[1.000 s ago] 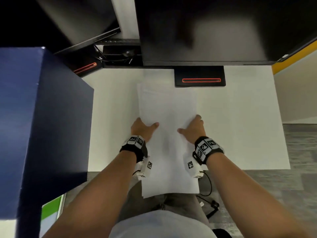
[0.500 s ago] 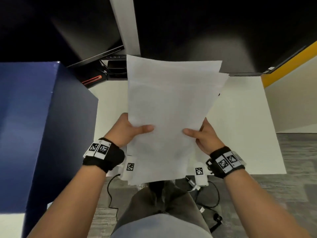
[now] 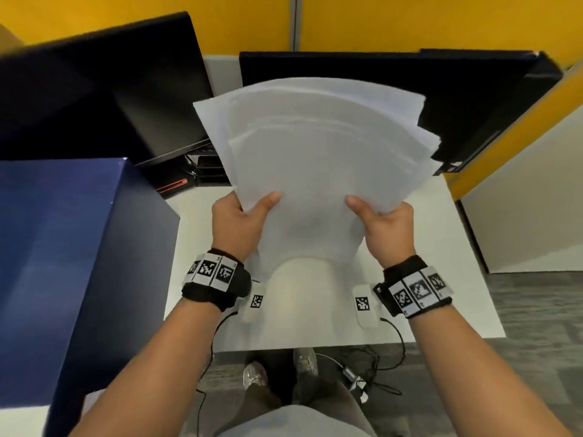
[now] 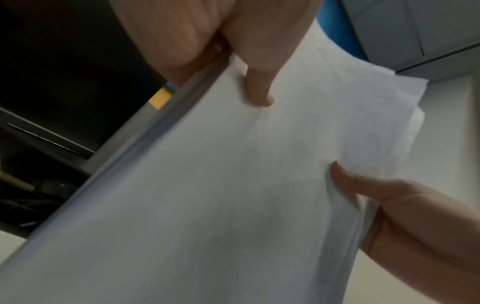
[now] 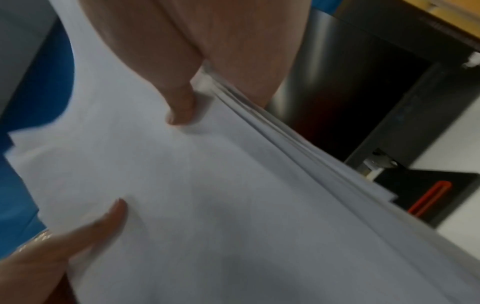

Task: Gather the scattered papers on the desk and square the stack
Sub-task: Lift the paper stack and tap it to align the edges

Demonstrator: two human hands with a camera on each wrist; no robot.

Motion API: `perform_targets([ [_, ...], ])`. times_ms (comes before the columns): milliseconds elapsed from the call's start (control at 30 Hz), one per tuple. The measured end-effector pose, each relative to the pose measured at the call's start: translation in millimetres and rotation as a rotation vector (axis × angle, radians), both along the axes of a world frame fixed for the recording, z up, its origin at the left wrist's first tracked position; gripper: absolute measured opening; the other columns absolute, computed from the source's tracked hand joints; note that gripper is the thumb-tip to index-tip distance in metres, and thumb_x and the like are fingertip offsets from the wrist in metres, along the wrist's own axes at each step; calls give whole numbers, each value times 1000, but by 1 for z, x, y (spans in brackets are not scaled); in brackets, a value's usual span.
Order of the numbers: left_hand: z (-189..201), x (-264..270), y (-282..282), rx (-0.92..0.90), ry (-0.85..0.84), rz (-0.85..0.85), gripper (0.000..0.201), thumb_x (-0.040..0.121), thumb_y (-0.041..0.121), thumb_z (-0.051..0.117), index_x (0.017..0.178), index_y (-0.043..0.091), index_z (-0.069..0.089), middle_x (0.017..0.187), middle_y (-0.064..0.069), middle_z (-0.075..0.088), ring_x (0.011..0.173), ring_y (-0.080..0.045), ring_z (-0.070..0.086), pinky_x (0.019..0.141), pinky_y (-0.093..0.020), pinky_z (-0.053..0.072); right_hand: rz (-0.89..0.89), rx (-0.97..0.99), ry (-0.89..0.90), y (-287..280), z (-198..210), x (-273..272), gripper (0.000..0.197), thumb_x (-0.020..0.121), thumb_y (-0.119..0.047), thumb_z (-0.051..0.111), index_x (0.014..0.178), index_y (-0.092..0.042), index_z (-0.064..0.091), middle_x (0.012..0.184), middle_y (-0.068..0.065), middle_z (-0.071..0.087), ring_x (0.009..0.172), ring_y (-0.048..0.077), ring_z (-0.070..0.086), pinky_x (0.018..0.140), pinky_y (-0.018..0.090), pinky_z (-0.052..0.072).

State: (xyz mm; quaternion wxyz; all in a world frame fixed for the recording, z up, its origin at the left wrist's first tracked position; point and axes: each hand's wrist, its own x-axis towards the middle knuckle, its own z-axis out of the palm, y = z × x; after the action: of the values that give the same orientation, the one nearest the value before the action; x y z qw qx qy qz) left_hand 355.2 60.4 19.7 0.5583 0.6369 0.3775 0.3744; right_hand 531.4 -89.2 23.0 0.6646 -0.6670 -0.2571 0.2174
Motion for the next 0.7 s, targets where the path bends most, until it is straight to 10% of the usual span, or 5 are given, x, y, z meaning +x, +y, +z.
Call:
perform_targets([
  [133, 4, -3, 11, -4, -146, 9, 29, 78, 0, 80, 105, 4, 69, 93, 4, 77, 86, -8, 74, 77, -21, 57, -18, 50, -46, -5, 5, 5, 28, 83, -2, 77, 92, -27, 71, 86, -23, 76, 86, -2, 72, 80, 17, 54],
  [500, 6, 4, 13, 193, -127, -35, 34, 88, -1, 69, 115, 18, 59, 99, 28, 73, 97, 0, 70, 89, -24, 54, -13, 98, -51, -4, 3, 15, 24, 83, 3, 75, 97, -17, 72, 92, -14, 78, 92, 7, 73, 81, 21, 55],
  [700, 5, -3, 28, 151, -83, -146, 34, 86, -6, 69, 109, 19, 64, 96, 25, 74, 94, -1, 70, 85, -23, 55, 325, 158, 120, -9, 9, 43, 53, 76, -16, 84, 125, -12, 62, 127, 20, 65, 122, 41, 59, 102, 54, 47],
])
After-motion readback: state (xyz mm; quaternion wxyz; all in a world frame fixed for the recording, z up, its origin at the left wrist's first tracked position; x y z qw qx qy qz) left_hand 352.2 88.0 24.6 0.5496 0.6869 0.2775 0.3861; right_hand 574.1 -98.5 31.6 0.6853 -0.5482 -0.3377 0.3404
